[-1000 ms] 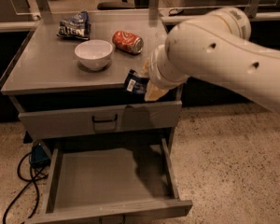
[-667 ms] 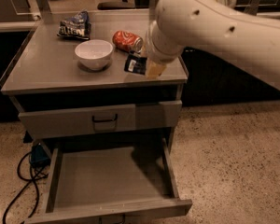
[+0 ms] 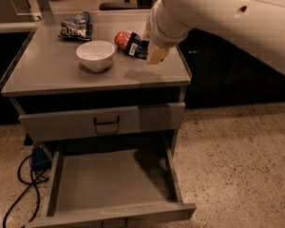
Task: Pick rxbar blueberry from middle drawer and place on counter
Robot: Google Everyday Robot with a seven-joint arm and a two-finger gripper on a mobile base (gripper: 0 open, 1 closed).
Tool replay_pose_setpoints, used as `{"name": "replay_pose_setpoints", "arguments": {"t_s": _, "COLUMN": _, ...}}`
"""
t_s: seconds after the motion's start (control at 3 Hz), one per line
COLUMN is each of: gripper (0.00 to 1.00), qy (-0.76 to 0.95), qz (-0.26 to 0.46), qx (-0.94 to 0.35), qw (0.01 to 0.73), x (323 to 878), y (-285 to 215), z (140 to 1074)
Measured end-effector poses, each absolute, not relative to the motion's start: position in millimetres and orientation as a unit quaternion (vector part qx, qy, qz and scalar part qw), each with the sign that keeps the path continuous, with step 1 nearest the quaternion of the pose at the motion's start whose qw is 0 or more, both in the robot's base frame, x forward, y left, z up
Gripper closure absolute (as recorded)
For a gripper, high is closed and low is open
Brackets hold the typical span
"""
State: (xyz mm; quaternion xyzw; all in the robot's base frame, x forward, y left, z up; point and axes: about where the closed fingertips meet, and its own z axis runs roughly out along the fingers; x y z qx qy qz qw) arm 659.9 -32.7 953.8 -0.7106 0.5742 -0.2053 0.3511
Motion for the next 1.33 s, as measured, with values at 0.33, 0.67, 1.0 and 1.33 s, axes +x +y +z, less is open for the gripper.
{"name": "replay_pose_setpoints", "arguments": {"t_s": 0.33, "gripper": 1.00, "qy": 0.573, "qz": -0.195, "qx": -0.717, "qw": 0.347, "x": 677, "y": -34, "z": 954}}
{"name": "replay_pose_setpoints", "arguments": {"t_s": 0.67, "gripper": 1.00, "qy": 0.576, "qz": -0.151, "qx": -0.744, "qw": 0.301, "x": 713, "y": -43, "z": 920}}
{"name": "replay_pose_setpoints", "arguments": {"t_s": 1.0, "gripper": 1.00, "qy": 0.598, "qz": -0.099, "qx": -0.760, "qw": 0.233, "x": 743, "y": -71, "z": 870}}
{"name": "replay_pose_setpoints", "arguments": {"t_s": 1.33, "gripper": 1.00, "qy": 0.623, "qz": -0.055, "qx": -0.754, "qw": 0.201, "x": 767, "y": -85, "z": 832}}
